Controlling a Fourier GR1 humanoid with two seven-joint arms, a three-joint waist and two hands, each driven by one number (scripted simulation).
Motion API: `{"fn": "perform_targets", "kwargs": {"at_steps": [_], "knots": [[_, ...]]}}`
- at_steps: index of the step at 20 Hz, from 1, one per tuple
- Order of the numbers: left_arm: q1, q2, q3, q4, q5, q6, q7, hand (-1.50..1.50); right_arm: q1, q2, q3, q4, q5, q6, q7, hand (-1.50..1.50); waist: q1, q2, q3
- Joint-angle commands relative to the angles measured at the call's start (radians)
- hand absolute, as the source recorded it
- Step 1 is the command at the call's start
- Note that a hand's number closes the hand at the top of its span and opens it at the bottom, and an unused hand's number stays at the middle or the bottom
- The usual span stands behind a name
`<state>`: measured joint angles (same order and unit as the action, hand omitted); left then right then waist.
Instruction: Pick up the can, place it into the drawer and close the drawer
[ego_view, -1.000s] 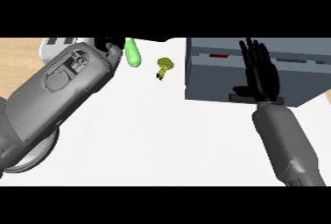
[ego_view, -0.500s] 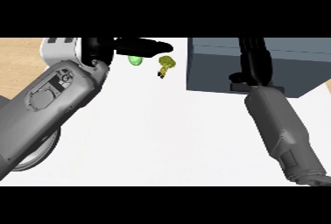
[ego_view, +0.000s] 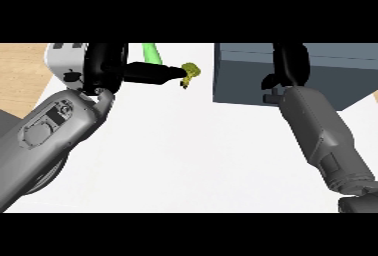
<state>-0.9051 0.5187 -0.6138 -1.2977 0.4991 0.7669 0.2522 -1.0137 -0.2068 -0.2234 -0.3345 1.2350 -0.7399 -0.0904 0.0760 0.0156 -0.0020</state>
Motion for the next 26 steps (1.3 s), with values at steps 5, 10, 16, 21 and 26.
{"fn": "perform_targets", "kwargs": {"at_steps": [5,10,16,21,26], "knots": [[0.08,-0.015,-0.011,-0.068,-0.035,0.016,-0.037,-1.5,-0.147,-0.021,-0.049,0.076,-0.041,0.047,-0.025,-1.5,0.04,0.017,0.005],[0.078,0.027,0.02,-0.081,-0.02,-0.013,0.002,-1.5,-0.141,0.049,-0.134,0.042,-0.161,0.041,-0.154,-1.5,0.024,0.009,0.007],[0.112,0.027,0.032,-0.104,-0.023,-0.019,-0.02,-1.5,-0.124,0.087,-0.262,0.019,-0.317,0.074,-0.291,-1.5,0.011,0.009,0.008],[0.158,0.037,0.028,-0.119,-0.039,-0.006,-0.023,-1.5,-0.172,0.112,-0.356,0.004,-0.435,0.171,-0.35,-1.5,-0.001,-0.001,0.007],[0.206,0.056,0.055,-0.122,-0.042,-0.033,-0.061,-1.5,-0.202,0.101,-0.445,0.008,-0.543,0.264,-0.38,-1.5,-0.013,0.003,0.004]]}}
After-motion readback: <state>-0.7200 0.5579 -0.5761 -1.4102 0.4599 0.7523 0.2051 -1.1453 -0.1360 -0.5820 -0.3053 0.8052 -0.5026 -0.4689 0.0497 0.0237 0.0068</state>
